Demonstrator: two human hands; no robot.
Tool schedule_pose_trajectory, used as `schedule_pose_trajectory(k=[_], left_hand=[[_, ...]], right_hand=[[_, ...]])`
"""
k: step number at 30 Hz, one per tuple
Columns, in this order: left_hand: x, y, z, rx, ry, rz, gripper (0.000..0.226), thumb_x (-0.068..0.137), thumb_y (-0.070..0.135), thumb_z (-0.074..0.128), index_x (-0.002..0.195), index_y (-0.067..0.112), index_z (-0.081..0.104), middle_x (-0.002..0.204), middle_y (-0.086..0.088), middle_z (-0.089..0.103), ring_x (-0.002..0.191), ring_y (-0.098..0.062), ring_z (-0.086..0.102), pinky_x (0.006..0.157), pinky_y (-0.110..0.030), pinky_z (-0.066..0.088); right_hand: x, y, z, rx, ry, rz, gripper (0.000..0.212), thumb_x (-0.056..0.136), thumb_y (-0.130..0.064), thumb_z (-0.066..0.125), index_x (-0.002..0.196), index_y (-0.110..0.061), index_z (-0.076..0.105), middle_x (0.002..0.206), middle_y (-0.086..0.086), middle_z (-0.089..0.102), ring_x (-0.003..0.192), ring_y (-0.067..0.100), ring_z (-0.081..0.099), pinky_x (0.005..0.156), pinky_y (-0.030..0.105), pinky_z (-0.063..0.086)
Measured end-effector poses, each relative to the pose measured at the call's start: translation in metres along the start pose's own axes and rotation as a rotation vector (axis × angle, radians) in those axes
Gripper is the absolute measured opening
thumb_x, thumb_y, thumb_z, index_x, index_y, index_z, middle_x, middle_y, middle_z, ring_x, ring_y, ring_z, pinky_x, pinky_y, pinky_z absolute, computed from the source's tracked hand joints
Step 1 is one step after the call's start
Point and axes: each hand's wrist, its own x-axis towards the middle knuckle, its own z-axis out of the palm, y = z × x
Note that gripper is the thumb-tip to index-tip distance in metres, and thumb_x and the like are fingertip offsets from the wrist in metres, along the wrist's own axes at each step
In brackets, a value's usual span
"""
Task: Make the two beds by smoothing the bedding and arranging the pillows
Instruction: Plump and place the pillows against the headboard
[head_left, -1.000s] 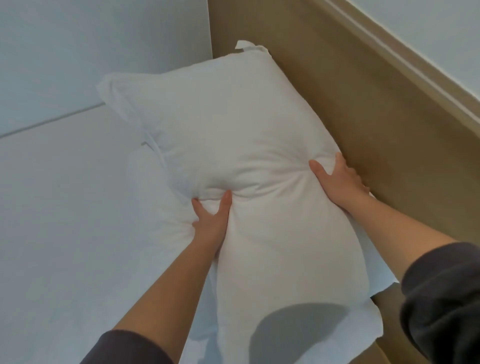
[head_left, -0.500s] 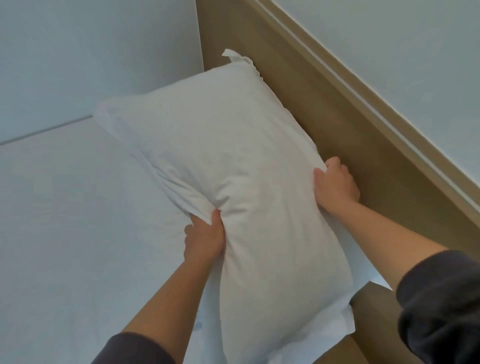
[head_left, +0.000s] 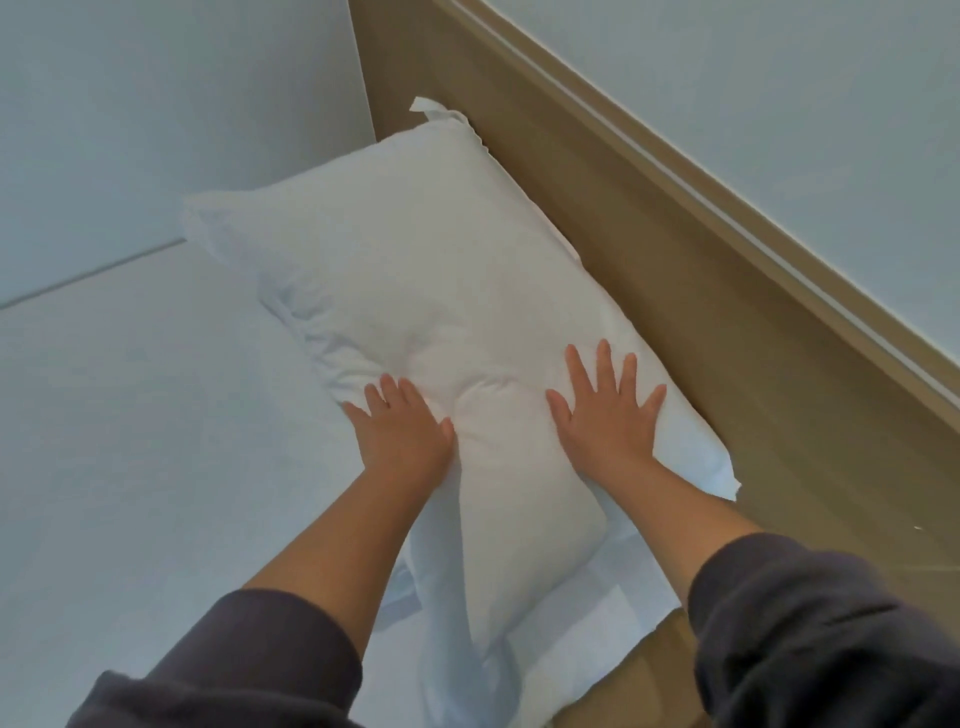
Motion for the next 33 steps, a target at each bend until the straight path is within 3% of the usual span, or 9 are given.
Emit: schedule_pose_trajectory(k=[3, 5, 9, 13, 18, 22, 26, 28, 33], left_hand=[[-0.018, -0.005, -0.016, 0.165, -0.088, 0.086, 0.049, 0.097, 0.028, 0.036, 0.142, 0.010, 0.039, 0.144, -0.011, 0.045, 0.133, -0.030, 0.042, 0.113, -0.049, 0.026], [-0.018, -0.013, -0.031, 0.162, 0.084, 0.127, 0.045, 0.096, 0.027, 0.036, 0.138, 0.013, 0.043, 0.136, -0.009, 0.049, 0.128, -0.030, 0.044, 0.109, -0.046, 0.030], [0.006, -0.021, -0.046, 0.015, 0.385, 0.295, 0.062, 0.101, 0.045, 0.020, 0.154, 0.018, 0.003, 0.163, -0.010, -0.006, 0.149, -0.034, -0.004, 0.119, -0.051, 0.013], [0.050, -0.014, -0.062, -0.084, 0.549, 0.334, 0.068, 0.091, 0.058, -0.004, 0.153, 0.029, -0.015, 0.160, -0.004, -0.022, 0.147, -0.029, -0.019, 0.120, -0.052, 0.001], [0.107, -0.008, -0.016, -0.087, 0.441, 0.338, 0.069, 0.095, 0.060, 0.007, 0.154, 0.029, -0.011, 0.161, -0.003, -0.019, 0.148, -0.028, -0.016, 0.118, -0.055, -0.002], [0.110, -0.016, 0.021, -0.089, 0.396, 0.212, 0.072, 0.096, 0.059, 0.009, 0.154, 0.023, -0.013, 0.161, -0.007, -0.019, 0.148, -0.029, -0.015, 0.118, -0.055, -0.003], [0.083, -0.027, 0.020, -0.169, 0.268, 0.067, 0.076, 0.097, 0.059, 0.013, 0.155, 0.014, -0.007, 0.161, -0.014, -0.014, 0.148, -0.035, -0.008, 0.118, -0.057, 0.005], [0.057, -0.027, 0.011, -0.190, 0.251, 0.130, 0.079, 0.096, 0.061, 0.015, 0.155, 0.012, -0.004, 0.162, -0.014, -0.011, 0.149, -0.035, -0.004, 0.117, -0.057, 0.009], [-0.038, -0.012, -0.001, -0.087, 0.300, 0.517, 0.078, 0.093, 0.065, 0.004, 0.155, 0.019, -0.009, 0.161, -0.007, -0.018, 0.149, -0.029, -0.010, 0.120, -0.053, 0.003]], right_hand=[[-0.024, 0.005, -0.007, 0.028, -0.074, 0.076, 0.065, 0.098, -0.059, 0.006, 0.153, -0.031, -0.016, 0.162, 0.004, -0.018, 0.148, 0.033, -0.015, 0.116, 0.061, 0.000], [-0.026, 0.000, -0.018, 0.037, -0.026, 0.062, 0.065, 0.099, -0.059, 0.008, 0.153, -0.031, -0.015, 0.162, 0.004, -0.018, 0.148, 0.032, -0.015, 0.117, 0.061, -0.001], [-0.007, -0.024, -0.046, 0.056, 0.165, -0.037, 0.064, 0.098, -0.059, 0.009, 0.152, -0.035, -0.015, 0.162, 0.003, -0.017, 0.149, 0.033, -0.015, 0.116, 0.062, 0.000], [0.031, -0.057, -0.069, 0.101, 0.366, -0.127, 0.064, 0.096, -0.059, 0.010, 0.153, -0.038, -0.011, 0.163, 0.002, -0.016, 0.149, 0.032, -0.014, 0.115, 0.065, -0.002], [0.066, -0.066, -0.016, 0.089, 0.321, -0.205, 0.058, 0.100, -0.056, 0.010, 0.153, -0.040, -0.008, 0.163, -0.002, -0.015, 0.149, 0.027, -0.015, 0.115, 0.063, -0.004], [0.061, -0.029, 0.024, 0.078, 0.231, -0.071, 0.057, 0.100, -0.055, 0.007, 0.153, -0.040, -0.009, 0.163, -0.003, -0.014, 0.149, 0.026, -0.014, 0.116, 0.060, -0.004], [0.035, -0.007, 0.020, 0.095, 0.137, 0.081, 0.058, 0.100, -0.055, 0.006, 0.153, -0.038, -0.013, 0.163, -0.001, -0.015, 0.149, 0.028, -0.015, 0.117, 0.061, -0.003], [0.010, 0.001, 0.014, 0.104, 0.143, 0.152, 0.059, 0.100, -0.054, 0.007, 0.153, -0.037, -0.014, 0.163, 0.000, -0.016, 0.149, 0.028, -0.013, 0.117, 0.060, -0.001], [-0.092, 0.029, 0.006, 0.034, 0.174, 0.210, 0.062, 0.099, -0.055, 0.006, 0.154, -0.034, -0.013, 0.163, 0.004, -0.012, 0.150, 0.032, -0.008, 0.116, 0.061, 0.003]])
